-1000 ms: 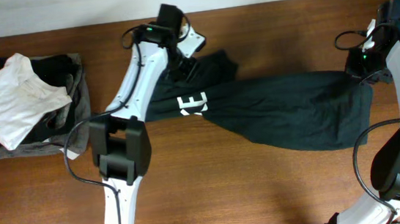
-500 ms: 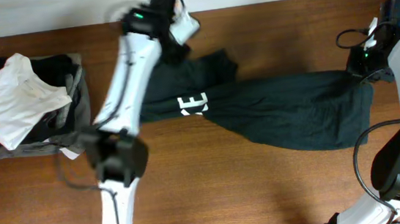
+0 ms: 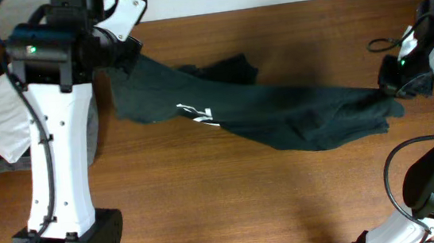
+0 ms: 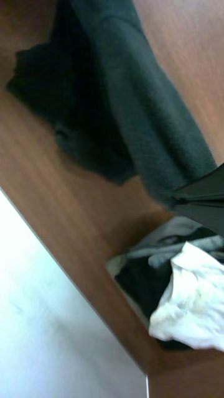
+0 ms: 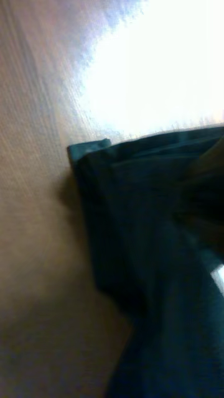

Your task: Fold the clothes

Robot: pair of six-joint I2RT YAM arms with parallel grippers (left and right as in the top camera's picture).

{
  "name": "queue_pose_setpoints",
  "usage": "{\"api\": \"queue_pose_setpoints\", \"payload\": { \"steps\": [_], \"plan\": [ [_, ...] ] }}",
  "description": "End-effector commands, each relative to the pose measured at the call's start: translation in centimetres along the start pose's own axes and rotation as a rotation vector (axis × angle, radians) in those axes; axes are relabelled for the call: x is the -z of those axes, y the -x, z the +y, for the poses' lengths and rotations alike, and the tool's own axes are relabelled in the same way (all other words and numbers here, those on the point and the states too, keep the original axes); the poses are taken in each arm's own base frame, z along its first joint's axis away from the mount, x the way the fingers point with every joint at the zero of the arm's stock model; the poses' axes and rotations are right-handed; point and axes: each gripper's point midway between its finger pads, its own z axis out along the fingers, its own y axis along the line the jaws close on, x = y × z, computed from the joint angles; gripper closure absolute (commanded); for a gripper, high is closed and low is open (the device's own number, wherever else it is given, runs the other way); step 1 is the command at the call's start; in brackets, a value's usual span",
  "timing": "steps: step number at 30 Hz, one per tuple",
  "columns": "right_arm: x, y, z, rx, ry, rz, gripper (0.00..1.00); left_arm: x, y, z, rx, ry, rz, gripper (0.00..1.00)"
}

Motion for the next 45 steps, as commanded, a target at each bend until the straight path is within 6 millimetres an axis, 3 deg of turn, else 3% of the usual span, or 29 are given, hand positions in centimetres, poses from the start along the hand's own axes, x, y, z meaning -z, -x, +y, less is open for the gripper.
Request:
{"api": "queue_pose_setpoints", "payload": {
  "steps": [1, 3, 6, 8, 10, 11, 12, 13, 15, 16, 17, 19, 20, 22, 23, 24, 25, 27, 28, 30, 32, 34, 35, 37, 40, 42, 43, 44, 45],
  "plan": [
    [-2.3, -1.3, -0.9, -0.017, -0.024, 0.045, 0.48, -4.6, -3.9, -2.3, 0.008, -0.099, 0.168, 1.0],
    [-3.9, -0.6, -0.9, -0.014, -0.02, 0.01, 0.4, -6.8, -6.0, -3.0, 0.002, -0.116, 0.249, 1.0],
    [-6.1, 1.4, 2.5, 0.058, 0.17, -0.089, 0.39, -7.6, -6.7, -2.1, 0.009, -0.08, 0.274, 1.0],
    [-9.3, 1.6, 4.2, 0.082, 0.243, -0.118, 0.4, -7.7, -7.2, -1.2, 0.037, -0.07, 0.28, 1.0],
    [-12.7, 0.4, 4.6, 0.109, 0.207, -0.084, 0.4, -7.7, -7.3, -0.9, 0.054, -0.065, 0.28, 1.0],
    [-13.8, -0.5, 4.8, 0.114, 0.204, -0.045, 0.53, -7.7, -7.3, -0.9, 0.054, -0.064, 0.28, 1.0],
    [-14.0, -1.2, 4.8, 0.113, 0.2, -0.014, 0.9, -7.7, -7.3, -0.7, 0.053, -0.057, 0.28, 1.0],
    [-13.3, -1.6, 4.6, 0.106, 0.194, 0.006, 0.96, -7.6, -7.6, 0.1, 0.065, -0.007, 0.299, 1.0],
    [-9.8, 0.0, 5.1, 0.115, 0.203, -0.061, 0.96, -7.4, -7.6, 2.0, 0.139, 0.086, 0.29, 1.0],
    [-6.6, 1.8, 5.9, 0.131, 0.241, -0.155, 0.96, -7.3, -7.1, 2.5, 0.167, 0.098, 0.263, 1.0],
    [-1.9, 4.2, 7.3, 0.159, 0.299, -0.296, 0.96, -7.2, -6.6, 2.9, 0.18, 0.111, 0.234, 1.0],
    [3.1, 5.6, 7.9, 0.184, 0.322, -0.424, 0.96, -6.9, -6.5, 3.0, 0.181, 0.114, 0.227, 1.0],
    [3.1, 5.4, 7.9, 0.183, 0.321, -0.418, 0.96, -6.9, -6.5, 2.9, 0.182, 0.114, 0.228, 1.0],
    [-0.4, 3.2, 8.1, 0.181, 0.31, -0.293, 0.91, -7.0, -6.1, 2.2, 0.186, 0.069, 0.205, 1.0],
    [-4.1, 1.0, 8.6, 0.188, 0.302, -0.185, 0.88, -7.1, -5.8, 1.9, 0.189, 0.046, 0.191, 1.0],
    [-8.3, -1.9, 9.2, 0.199, 0.29, -0.052, 0.95, -7.1, -5.8, 1.9, 0.189, 0.046, 0.191, 1.0],
    [-11.1, -4.6, 9.3, 0.168, 0.273, 0.056, 0.96, -7.1, -5.8, 1.9, 0.189, 0.046, 0.191, 1.0],
    [-13.4, -8.9, 9.3, 0.111, 0.241, 0.19, 0.96, -7.1, -5.8, 1.9, 0.188, 0.046, 0.193, 1.0],
    [-13.9, -11.0, 8.9, 0.102, 0.222, 0.257, 0.96, -7.1, -5.8, 1.9, 0.188, 0.047, 0.192, 1.0],
    [-13.1, -11.1, 8.4, 0.125, 0.225, 0.268, 0.96, -7.1, -5.8, 1.9, 0.188, 0.048, 0.191, 1.0],
    [-9.8, -6.7, 8.2, 0.138, 0.263, 0.121, 0.93, -7.1, -5.8, 2.0, 0.189, 0.049, 0.191, 1.0],
    [-7.4, -3.6, 8.3, 0.185, 0.277, 0.005, 0.74, -7.1, -5.8, 2.0, 0.189, 0.049, 0.191, 1.0],
    [-7.3, -2.8, 8.7, 0.195, 0.286, -0.026, 0.68, -7.1, -5.7, 2.0, 0.19, 0.05, 0.189, 0.99],
    [-8.1, -3.9, 11.4, 0.324, 0.344, -0.002, 0.55, -7.1, -5.5, 2.1, 0.19, 0.053, 0.18, 0.99],
    [-11.9, -8.6, 14.8, 0.473, 0.336, 0.118, 0.45, -7.2, -5.5, 2.2, 0.191, 0.055, 0.177, 0.99],
    [-12.7, -9.7, 15.1, 0.506, 0.305, 0.148, 0.48, -7.2, -5.5, 2.2, 0.191, 0.055, 0.177, 0.99],
    [-12.6, -9.7, 15.1, 0.504, 0.304, 0.151, 0.68, -7.2, -5.5, 2.2, 0.19, 0.055, 0.177, 0.99],
    [-12.1, -9.6, 14.9, 0.496, 0.303, 0.154, 0.96, -7.2, -5.5, 2.2, 0.183, 0.054, 0.177, 0.98],
    [-10.7, -8.6, 14.6, 0.484, 0.302, 0.122, 0.96, -7.2, -5.4, 2.2, 0.175, 0.054, 0.176, 0.99]
  ]
}}
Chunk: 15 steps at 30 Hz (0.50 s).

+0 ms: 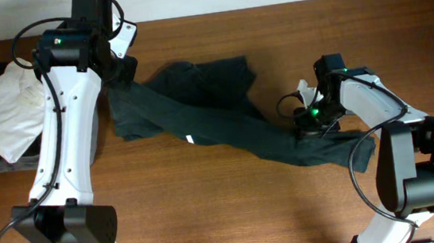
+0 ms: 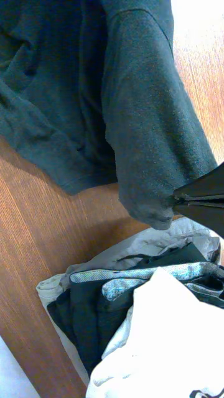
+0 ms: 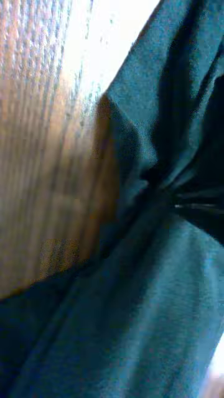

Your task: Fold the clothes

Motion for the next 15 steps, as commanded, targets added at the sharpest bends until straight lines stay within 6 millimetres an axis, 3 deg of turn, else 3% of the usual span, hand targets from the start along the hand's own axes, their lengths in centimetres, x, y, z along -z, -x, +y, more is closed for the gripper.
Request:
{"api": "queue_pose_setpoints", "payload": {
  "steps": [1, 3, 4, 5, 6, 7, 9, 10, 11, 12, 13, 14, 15],
  "plan": [
    [4.8, 2.4, -0.3, 0.001, -0.025, -0.121, 0.96, 1.5, 0.3, 0.6, 0.005, 0.011, -0.046, 0.99],
    [12.8, 5.4, -0.5, 0.005, -0.056, -0.337, 0.96, 1.6, 0.4, 0.6, 0.006, 0.013, -0.052, 0.99],
    [18.0, 6.8, -1.3, -0.002, -0.114, -0.477, 0.96, 1.9, 0.6, 0.7, 0.008, 0.017, -0.066, 0.99],
    [20.1, 7.3, -1.5, -0.001, -0.129, -0.535, 0.96, 2.2, 0.8, 0.8, 0.011, 0.021, -0.079, 0.99],
    [20.7, 7.2, -1.4, -0.003, -0.127, -0.544, 0.96, 2.4, 0.9, 0.9, 0.012, 0.024, -0.088, 0.99],
    [19.2, 5.7, -1.0, -0.017, -0.111, -0.459, 0.96, 2.5, 0.8, 0.9, 0.012, 0.023, -0.087, 0.99],
    [13.5, 1.7, 1.0, -0.007, -0.076, -0.23, 0.96, 2.5, 0.7, 0.9, 0.011, 0.021, -0.082, 0.99],
    [10.8, 0.0, 2.3, 0.025, -0.057, -0.148, 0.91, 2.5, 0.7, 0.9, 0.011, 0.021, -0.082, 0.99],
    [8.8, -1.4, 2.8, 0.058, -0.078, -0.086, 0.77, 2.5, 0.7, 0.9, 0.011, 0.022, -0.082, 0.99],
    [7.9, -1.4, 2.3, 0.076, -0.14, -0.081, 0.73, 2.5, 0.7, 0.9, 0.01, 0.022, -0.082, 0.99],
    [8.4, -0.2, 1.6, 0.058, -0.157, -0.134, 0.68, 2.5, 0.7, 0.9, 0.007, 0.024, -0.082, 0.99],
    [9.6, 1.9, -0.4, -0.029, -0.162, -0.234, 0.55, 2.5, 0.6, 1.3, 0.008, 0.05, -0.073, 0.99],
    [10.0, 2.5, -1.3, -0.05, -0.166, -0.264, 0.51, 2.5, 0.5, 1.4, 0.009, 0.055, -0.072, 0.99]
  ]
}}
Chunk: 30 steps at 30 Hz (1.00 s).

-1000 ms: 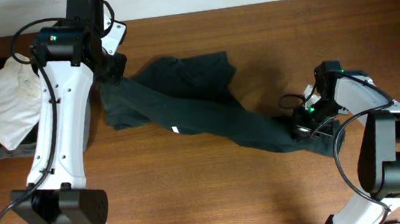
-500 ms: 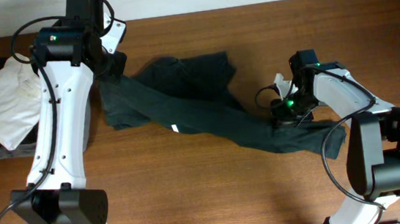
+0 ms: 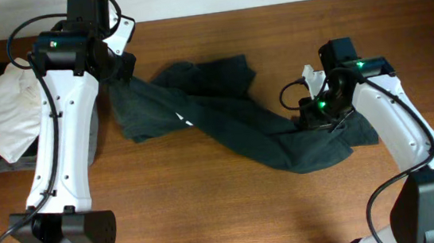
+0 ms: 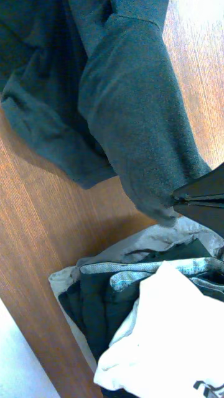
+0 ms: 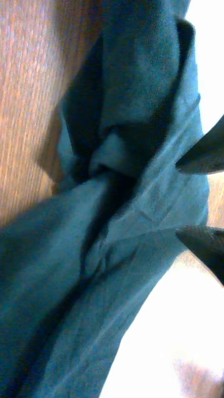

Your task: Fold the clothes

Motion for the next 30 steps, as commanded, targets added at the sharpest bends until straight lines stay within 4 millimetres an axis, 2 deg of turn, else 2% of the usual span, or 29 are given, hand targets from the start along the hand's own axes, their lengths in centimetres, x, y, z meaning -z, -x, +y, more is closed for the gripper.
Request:
{"api": "queue_pose_setpoints", "payload": {
  "steps": [1, 2, 3, 5, 7, 8, 9, 10, 12, 13, 14, 15, 17, 18, 20, 21, 22, 24, 26, 30],
  "plan": [
    [1.1, 2.2, -4.3, -0.129, -0.062, -0.105, 0.48, 1.3, -0.1, 1.1, 0.0, 0.042, -0.02, 0.99],
    [0.6, 1.4, -4.8, -0.151, -0.063, -0.063, 0.41, 1.3, -0.1, 1.1, 0.0, 0.042, -0.02, 0.99],
    [-0.1, -0.3, -5.1, -0.169, -0.08, 0.019, 0.38, 1.3, -0.1, 1.1, 0.0, 0.042, -0.019, 0.99],
    [-0.9, -2.3, -5.3, -0.209, -0.093, 0.099, 0.34, 1.3, -0.1, 1.1, 0.0, 0.042, -0.02, 0.99],
    [-2.8, -5.0, -5.3, -0.266, -0.089, 0.171, 0.3, 1.3, -0.1, 1.1, 0.0, 0.042, -0.02, 0.99],
    [-3.6, -4.9, -4.9, -0.266, -0.055, 0.158, 0.44, 1.3, -0.1, 1.1, 0.0, 0.042, -0.02, 0.99],
    [-3.9, -2.8, -4.2, -0.251, 0.009, 0.073, 0.86, 1.3, -0.1, 1.1, 0.0, 0.042, -0.021, 0.99],
    [-3.7, -0.6, -4.0, -0.263, 0.041, -0.013, 0.96, 1.3, -0.1, 1.1, 0.0, 0.042, -0.021, 0.99],
    [-3.1, 3.6, -5.3, -0.299, 0.041, -0.187, 0.96, 1.3, -0.1, 1.1, 0.0, 0.042, -0.02, 0.99],
    [-2.5, 5.0, -5.9, -0.287, 0.036, -0.246, 0.52, 1.3, -0.1, 1.1, 0.0, 0.042, -0.02, 0.99],
    [-2.3, 5.0, -6.5, -0.291, 0.026, -0.253, 0.26, 1.3, -0.1, 1.1, 0.0, 0.042, -0.02, 0.99],
    [-2.1, 4.4, -7.8, -0.332, 0.017, -0.239, 0.21, 1.3, -0.1, 1.1, 0.0, 0.042, -0.02, 0.99],
    [-1.8, 0.9, -10.5, -0.452, 0.005, -0.141, 0.2, 1.3, -0.1, 1.1, 0.0, 0.042, -0.02, 0.99],
    [-1.7, -1.5, -11.4, -0.52, 0.006, -0.066, 0.21, 1.3, 0.0, 1.1, 0.001, 0.043, -0.023, 0.99],
    [-2.5, -4.2, -11.3, -0.553, 0.015, 0.022, 0.3, 1.3, 0.0, 1.1, 0.001, 0.043, -0.023, 0.98],
    [-3.7, -4.9, -11.3, -0.551, 0.015, 0.024, 0.34, 1.3, 0.0, 1.1, 0.001, 0.043, -0.024, 0.98],
    [-5.4, -5.3, -11.7, -0.6, 0.012, -0.002, 0.39, 1.3, 0.0, 1.1, 0.001, 0.043, -0.024, 0.98],
    [-7.0, -4.9, -11.4, -0.608, 0.058, -0.063, 0.41, 1.3, 0.0, 1.1, 0.001, 0.043, -0.023, 0.98],
    [-7.1, -4.3, -11.2, -0.598, 0.084, -0.093, 0.53, 1.3, 0.0, 1.1, 0.001, 0.043, -0.024, 0.98],
    [-7.0, -2.6, -11.8, -0.573, 0.077, -0.163, 0.52, 1.3, 0.0, 1.1, 0.001, 0.042, -0.024, 0.98]
  ]
}}
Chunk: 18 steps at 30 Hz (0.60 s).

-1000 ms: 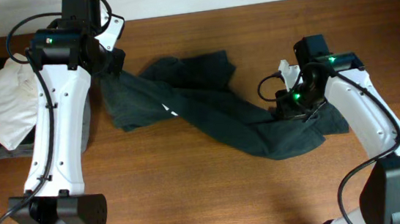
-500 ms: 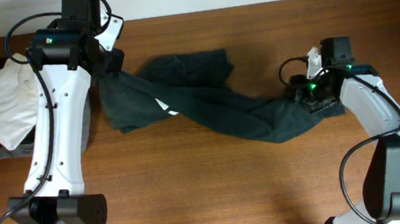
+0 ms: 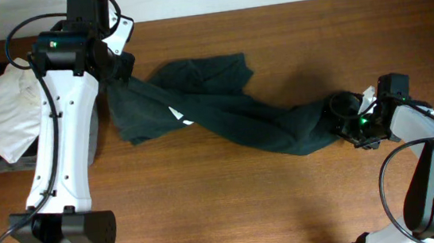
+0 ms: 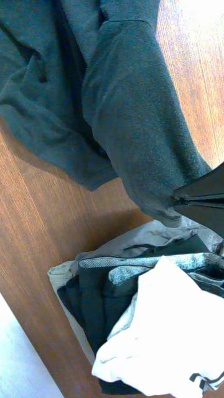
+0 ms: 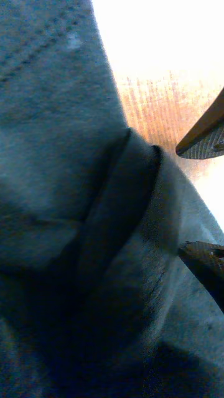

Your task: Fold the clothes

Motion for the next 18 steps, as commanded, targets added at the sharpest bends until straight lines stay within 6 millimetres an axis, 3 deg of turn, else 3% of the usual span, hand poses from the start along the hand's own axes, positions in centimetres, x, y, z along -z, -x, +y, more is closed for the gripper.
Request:
{"api": "queue_pose_setpoints", "payload": {
  "steps": [1, 2, 3, 4, 6, 7, 8, 10, 12, 14, 16, 18],
  "plan": [
    [0.0, 0.8, 0.6, 0.012, 0.022, -0.036, 0.55, 1.3, 0.0, 0.7, 0.0, 0.019, -0.027, 0.98],
    [0.0, 0.9, 0.7, 0.014, 0.023, -0.039, 0.64, 1.3, 0.0, 0.7, 0.0, 0.019, -0.027, 0.98],
    [0.0, 0.9, 0.6, 0.014, 0.023, -0.039, 0.96, 1.3, 0.0, 0.7, 0.0, 0.019, -0.027, 0.99],
    [0.1, 0.8, 0.6, 0.012, 0.022, -0.035, 0.96, 1.3, 0.0, 0.7, 0.0, 0.019, -0.027, 0.99],
    [2.1, 1.0, 1.0, 0.027, 0.021, -0.026, 0.96, 1.3, 0.0, 0.7, 0.0, 0.02, -0.026, 0.99],
    [4.4, 1.7, 1.7, 0.065, 0.023, -0.05, 0.96, 1.3, 0.0, 0.7, 0.0, 0.02, -0.026, 0.98],
    [7.9, 2.8, 2.7, 0.093, 0.012, -0.093, 0.96, 1.3, 0.0, 0.8, 0.0, 0.024, -0.025, 0.98],
    [17.0, 4.8, 3.2, 0.053, -0.094, -0.245, 0.96, 1.3, 0.0, 0.8, 0.001, 0.024, -0.026, 0.99],
    [20.2, 5.5, 3.4, 0.032, -0.135, -0.32, 0.96, 1.3, 0.0, 0.8, 0.0, 0.024, -0.025, 0.99],
    [22.0, 5.8, 3.9, 0.035, -0.139, -0.356, 0.96, 1.5, 0.0, 0.9, 0.001, 0.029, -0.028, 1.0],
    [21.5, 4.6, 3.4, 0.008, -0.159, -0.301, 0.96, 2.7, 0.1, 1.2, 0.007, 0.043, -0.057, 1.0],
    [20.5, 2.3, 2.4, -0.022, -0.2, -0.187, 0.96, 6.0, 0.5, 2.7, 0.029, 0.114, -0.137, 1.0]
  ]
}}
